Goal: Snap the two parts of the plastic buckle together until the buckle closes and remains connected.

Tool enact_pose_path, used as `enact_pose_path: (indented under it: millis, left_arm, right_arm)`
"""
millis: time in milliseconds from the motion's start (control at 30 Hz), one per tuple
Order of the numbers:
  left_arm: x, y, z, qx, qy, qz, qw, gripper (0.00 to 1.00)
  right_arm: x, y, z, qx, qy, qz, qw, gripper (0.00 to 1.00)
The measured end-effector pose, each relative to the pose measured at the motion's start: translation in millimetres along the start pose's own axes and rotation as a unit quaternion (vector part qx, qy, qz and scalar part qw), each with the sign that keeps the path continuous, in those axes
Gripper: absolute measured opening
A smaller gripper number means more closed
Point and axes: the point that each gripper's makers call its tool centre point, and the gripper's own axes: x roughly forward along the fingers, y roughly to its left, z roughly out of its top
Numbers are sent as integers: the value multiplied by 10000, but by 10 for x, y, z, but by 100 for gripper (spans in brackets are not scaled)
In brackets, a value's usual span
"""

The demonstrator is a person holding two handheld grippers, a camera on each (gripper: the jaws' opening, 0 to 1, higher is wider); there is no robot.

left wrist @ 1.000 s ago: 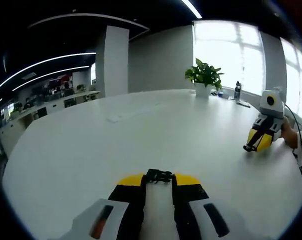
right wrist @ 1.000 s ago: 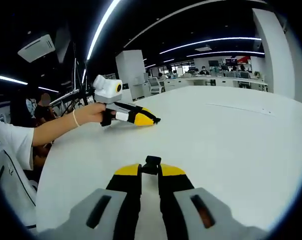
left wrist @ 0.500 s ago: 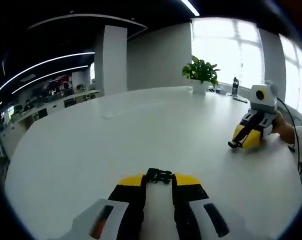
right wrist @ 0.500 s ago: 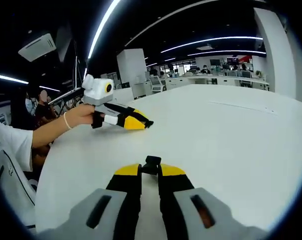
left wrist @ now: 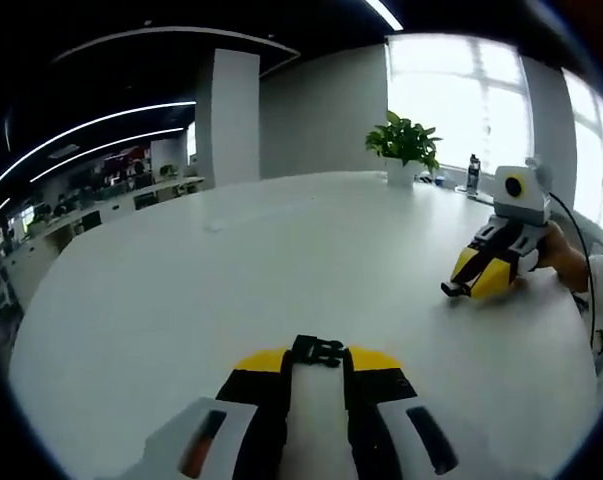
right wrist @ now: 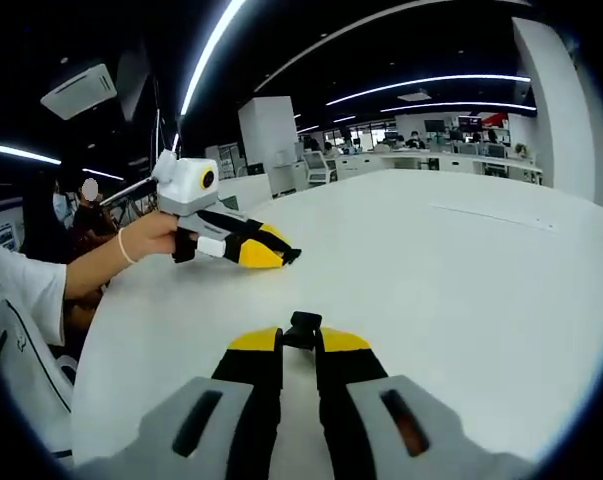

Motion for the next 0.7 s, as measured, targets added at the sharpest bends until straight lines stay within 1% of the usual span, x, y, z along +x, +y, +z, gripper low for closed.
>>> enact_pose_path:
  millis: [67, 167, 400, 633, 700]
  left_arm:
    - [-38, -28, -21, -170, 9, 62, 9998, 20]
    - [-81, -28, -42, -240, 33, 170, 9996, 20]
    - [-124, -79, -80, -155, 45, 284, 9995, 20]
    - [-148, -138, -95, -107, -24, 473, 9988, 20]
    - [-145, -148, -94, -68, -66, 479, 9988, 20]
  right_arm:
    - [3, 9, -2, -1, 8, -1, 10000, 12]
    - [9, 31, 4, -21, 15, 9, 10000, 12]
    - [24, 38, 23, -28, -20, 23, 10000, 12]
    - [28, 46, 26, -74, -37, 23, 10000, 12]
    - [17, 37, 37, -128, -41, 1, 9999, 12]
